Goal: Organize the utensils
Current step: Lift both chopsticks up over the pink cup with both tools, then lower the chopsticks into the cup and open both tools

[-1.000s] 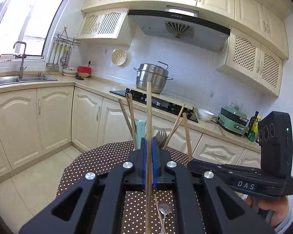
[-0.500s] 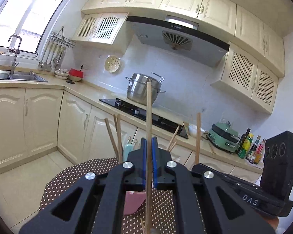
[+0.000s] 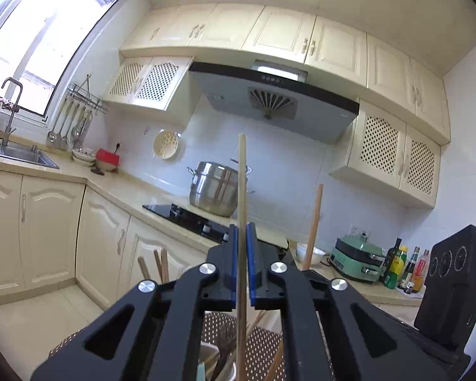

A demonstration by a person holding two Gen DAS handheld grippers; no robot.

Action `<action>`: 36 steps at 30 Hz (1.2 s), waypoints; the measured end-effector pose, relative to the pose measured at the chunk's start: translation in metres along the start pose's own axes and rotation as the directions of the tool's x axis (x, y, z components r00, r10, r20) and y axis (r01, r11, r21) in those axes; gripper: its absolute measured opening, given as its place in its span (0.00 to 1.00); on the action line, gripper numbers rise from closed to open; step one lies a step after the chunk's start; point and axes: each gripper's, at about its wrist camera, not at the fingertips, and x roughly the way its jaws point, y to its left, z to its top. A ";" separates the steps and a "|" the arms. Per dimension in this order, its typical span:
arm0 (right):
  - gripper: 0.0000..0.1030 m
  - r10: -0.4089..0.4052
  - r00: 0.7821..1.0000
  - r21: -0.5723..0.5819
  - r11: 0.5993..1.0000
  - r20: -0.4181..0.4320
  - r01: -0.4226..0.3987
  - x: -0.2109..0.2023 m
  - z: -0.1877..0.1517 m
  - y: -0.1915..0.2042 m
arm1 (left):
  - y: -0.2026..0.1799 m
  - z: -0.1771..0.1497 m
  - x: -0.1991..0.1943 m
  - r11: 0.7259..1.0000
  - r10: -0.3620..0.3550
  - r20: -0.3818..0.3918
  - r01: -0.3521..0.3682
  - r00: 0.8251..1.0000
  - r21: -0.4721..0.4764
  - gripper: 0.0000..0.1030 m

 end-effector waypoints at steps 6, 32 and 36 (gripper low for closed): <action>0.05 -0.012 0.998 -0.007 1.000 0.059 0.012 0.016 0.001 -0.008 | 0.004 -0.007 0.027 1.000 0.005 0.022 -0.005 1.000 0.002 0.05; 0.05 -0.046 0.998 0.031 0.998 -0.031 0.047 0.046 -0.036 -0.028 | 0.008 -0.044 0.060 0.991 0.097 -0.008 -0.096 0.995 0.089 0.06; 0.05 -0.054 0.997 0.026 0.998 -0.046 0.055 0.044 -0.041 -0.026 | 0.011 -0.048 0.053 0.990 0.102 -0.036 -0.098 0.994 0.097 0.05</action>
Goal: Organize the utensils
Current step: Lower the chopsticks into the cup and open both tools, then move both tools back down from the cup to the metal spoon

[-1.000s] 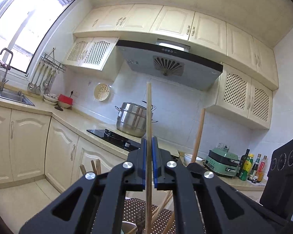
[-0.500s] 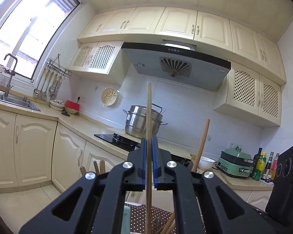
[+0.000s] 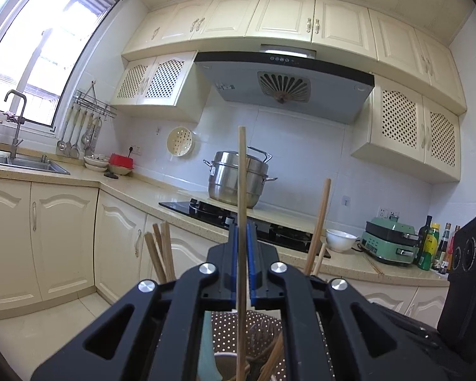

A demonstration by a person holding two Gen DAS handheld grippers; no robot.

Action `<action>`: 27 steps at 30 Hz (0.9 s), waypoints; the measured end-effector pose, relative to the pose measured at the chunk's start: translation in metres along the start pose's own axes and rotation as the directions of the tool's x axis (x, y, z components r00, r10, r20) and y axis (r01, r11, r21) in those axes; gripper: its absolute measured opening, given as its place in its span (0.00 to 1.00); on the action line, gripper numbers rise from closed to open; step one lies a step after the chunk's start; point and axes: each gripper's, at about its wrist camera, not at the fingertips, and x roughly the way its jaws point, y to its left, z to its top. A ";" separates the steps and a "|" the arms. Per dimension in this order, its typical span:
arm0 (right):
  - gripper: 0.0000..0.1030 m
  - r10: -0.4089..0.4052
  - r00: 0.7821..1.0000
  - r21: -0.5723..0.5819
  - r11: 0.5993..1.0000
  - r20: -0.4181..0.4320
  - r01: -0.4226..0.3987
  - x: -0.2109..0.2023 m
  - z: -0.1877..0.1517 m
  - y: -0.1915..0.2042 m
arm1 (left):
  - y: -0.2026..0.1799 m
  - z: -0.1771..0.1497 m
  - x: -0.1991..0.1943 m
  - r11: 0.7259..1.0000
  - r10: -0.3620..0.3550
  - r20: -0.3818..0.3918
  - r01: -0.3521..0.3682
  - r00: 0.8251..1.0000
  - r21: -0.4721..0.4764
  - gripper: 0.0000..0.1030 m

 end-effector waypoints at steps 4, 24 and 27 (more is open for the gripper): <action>0.05 -0.011 1.000 -0.013 1.000 -0.015 0.011 -0.004 -0.005 0.003 | 0.000 -0.009 -0.007 1.000 0.003 -0.048 -0.002 0.999 0.021 0.05; 0.06 -0.062 0.995 -0.027 0.998 -0.072 0.060 -0.022 -0.022 0.008 | 0.010 -0.039 -0.035 1.000 0.008 -0.237 -0.015 0.971 -0.027 0.43; 0.06 -0.065 0.994 -0.028 0.998 -0.085 0.062 -0.021 -0.024 0.008 | 0.012 -0.039 -0.042 0.999 0.020 -0.253 -0.028 0.967 -0.031 0.48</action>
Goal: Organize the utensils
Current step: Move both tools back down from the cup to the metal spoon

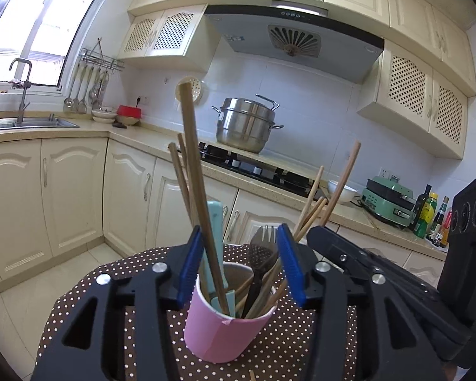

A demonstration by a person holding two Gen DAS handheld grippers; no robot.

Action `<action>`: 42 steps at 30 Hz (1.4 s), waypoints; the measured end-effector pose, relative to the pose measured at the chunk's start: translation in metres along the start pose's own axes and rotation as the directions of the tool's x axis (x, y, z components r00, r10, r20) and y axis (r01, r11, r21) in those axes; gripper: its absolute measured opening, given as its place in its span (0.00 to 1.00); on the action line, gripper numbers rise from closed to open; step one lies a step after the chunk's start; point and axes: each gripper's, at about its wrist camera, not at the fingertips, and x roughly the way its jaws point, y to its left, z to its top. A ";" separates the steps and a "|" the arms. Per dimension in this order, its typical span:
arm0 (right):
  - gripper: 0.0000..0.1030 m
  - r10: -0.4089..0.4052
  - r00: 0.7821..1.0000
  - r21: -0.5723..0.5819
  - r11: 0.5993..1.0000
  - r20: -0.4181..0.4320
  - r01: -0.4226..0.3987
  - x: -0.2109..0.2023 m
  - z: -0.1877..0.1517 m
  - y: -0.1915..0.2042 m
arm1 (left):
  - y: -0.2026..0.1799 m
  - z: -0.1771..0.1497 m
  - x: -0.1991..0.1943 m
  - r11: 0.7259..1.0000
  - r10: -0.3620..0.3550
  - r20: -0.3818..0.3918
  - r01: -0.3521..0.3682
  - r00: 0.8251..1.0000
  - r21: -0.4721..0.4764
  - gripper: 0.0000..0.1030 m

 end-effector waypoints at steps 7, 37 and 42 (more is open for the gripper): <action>0.06 -0.007 0.999 -0.006 1.000 -0.043 0.007 0.008 -0.009 0.002 | 0.005 -0.003 -0.014 0.996 0.087 -0.036 -0.086 0.996 0.009 0.68; 0.43 0.002 0.998 0.003 1.000 -0.056 -0.002 -0.035 -0.016 0.023 | 0.011 -0.008 -0.080 0.970 0.239 -0.093 -0.234 0.967 0.063 0.69; 0.47 -0.006 0.998 -0.011 1.000 -0.066 0.005 -0.051 -0.024 0.033 | 0.007 -0.011 -0.095 0.972 0.233 -0.105 -0.228 0.967 0.057 0.69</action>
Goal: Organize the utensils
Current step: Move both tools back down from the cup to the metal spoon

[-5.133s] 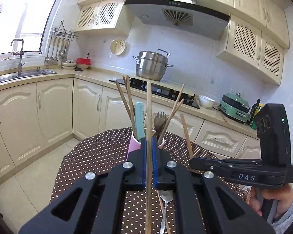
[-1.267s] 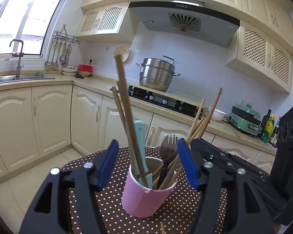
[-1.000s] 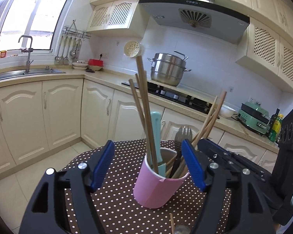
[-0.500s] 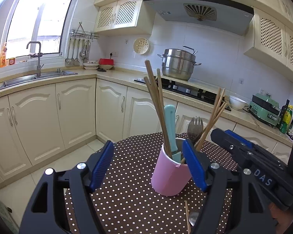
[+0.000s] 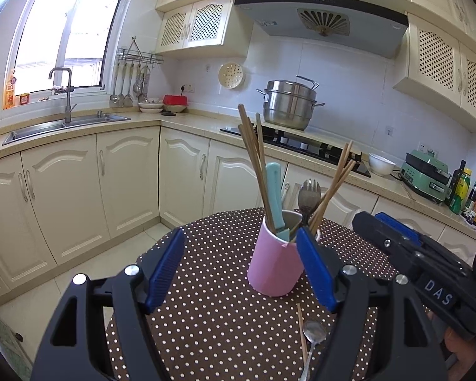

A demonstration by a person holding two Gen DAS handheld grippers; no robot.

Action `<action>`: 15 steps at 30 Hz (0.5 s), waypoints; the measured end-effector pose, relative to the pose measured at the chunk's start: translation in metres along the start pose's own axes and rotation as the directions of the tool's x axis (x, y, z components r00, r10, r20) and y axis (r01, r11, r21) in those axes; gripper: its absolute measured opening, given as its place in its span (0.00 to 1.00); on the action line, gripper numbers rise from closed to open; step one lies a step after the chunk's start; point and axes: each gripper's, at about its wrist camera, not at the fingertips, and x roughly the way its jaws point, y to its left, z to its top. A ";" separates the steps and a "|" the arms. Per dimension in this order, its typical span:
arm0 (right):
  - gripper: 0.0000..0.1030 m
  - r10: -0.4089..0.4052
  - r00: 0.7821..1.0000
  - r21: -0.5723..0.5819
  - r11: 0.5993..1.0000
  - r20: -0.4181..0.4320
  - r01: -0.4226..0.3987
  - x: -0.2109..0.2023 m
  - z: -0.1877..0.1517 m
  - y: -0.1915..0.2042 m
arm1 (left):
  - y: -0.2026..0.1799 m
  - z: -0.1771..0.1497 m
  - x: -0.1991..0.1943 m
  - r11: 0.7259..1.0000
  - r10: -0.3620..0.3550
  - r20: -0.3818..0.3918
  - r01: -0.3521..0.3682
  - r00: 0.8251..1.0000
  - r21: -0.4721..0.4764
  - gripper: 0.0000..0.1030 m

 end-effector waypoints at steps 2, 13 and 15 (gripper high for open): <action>0.49 -0.003 1.000 -0.008 1.000 -0.005 0.003 -0.004 -0.004 0.004 | -0.001 -0.004 -0.005 1.000 -0.001 -0.007 0.001 1.000 0.003 0.69; 0.53 -0.050 0.997 -0.020 0.999 -0.054 0.049 -0.030 -0.044 0.011 | 0.000 -0.039 -0.020 0.999 -0.003 -0.087 0.006 0.996 0.037 0.72; 0.53 -0.051 0.996 -0.005 0.999 -0.073 0.051 -0.031 -0.051 0.009 | -0.001 -0.045 -0.021 0.999 -0.013 -0.102 0.017 0.995 0.039 0.72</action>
